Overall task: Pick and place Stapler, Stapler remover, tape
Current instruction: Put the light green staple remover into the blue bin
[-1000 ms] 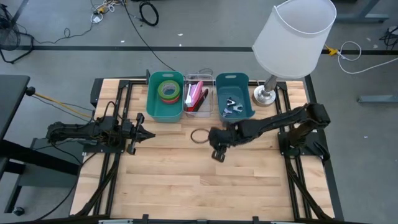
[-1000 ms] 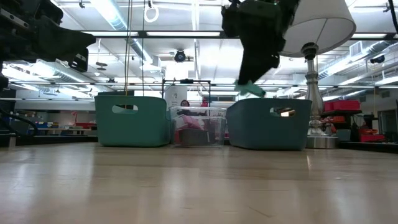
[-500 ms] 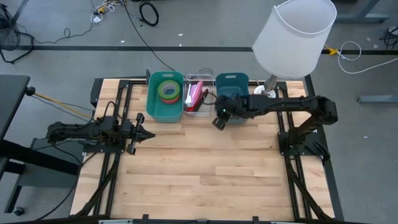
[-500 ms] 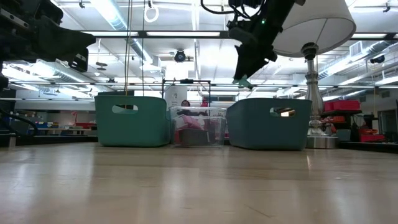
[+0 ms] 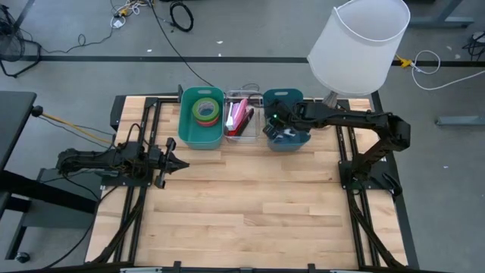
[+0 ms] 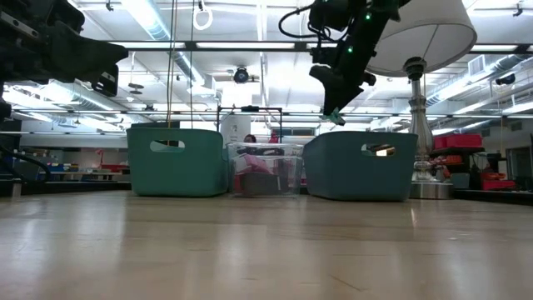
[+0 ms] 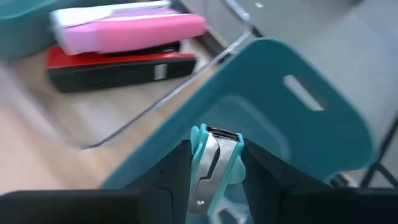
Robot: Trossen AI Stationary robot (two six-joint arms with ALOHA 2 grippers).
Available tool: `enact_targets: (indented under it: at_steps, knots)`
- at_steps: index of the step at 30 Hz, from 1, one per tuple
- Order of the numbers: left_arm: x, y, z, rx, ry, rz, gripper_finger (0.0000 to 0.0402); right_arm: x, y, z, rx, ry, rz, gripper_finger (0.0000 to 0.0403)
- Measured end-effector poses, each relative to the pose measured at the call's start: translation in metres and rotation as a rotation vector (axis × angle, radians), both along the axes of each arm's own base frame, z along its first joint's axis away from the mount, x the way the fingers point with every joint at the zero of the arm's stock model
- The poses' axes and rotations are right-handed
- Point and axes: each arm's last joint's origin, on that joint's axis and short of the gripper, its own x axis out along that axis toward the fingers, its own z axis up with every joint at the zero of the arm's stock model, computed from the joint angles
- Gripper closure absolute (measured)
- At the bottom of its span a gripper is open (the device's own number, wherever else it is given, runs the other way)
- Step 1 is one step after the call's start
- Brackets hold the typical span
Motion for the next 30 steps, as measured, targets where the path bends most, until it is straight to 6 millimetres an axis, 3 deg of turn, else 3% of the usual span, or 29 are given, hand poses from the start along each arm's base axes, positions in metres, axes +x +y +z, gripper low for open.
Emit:
enact_targets:
  at_steps: [7, 20, 30]
  knots:
    - [0.0, 0.0, 0.0, 0.0, 0.0, 0.0, 0.0399, -0.001, -0.018, 0.001, -0.12, 0.027, 0.007, 0.0276]
    - [0.0, 0.0, 0.0, 0.0, 0.0, 0.0, 0.0399, -0.001, -0.028, -0.041, -0.234, -0.025, 0.082, 0.0276]
    - [0.0, 0.0, 0.0, 0.0, 0.0, 0.0, 0.0399, -0.009, -0.033, -0.055, -0.218, 0.006, 0.059, 0.0276]
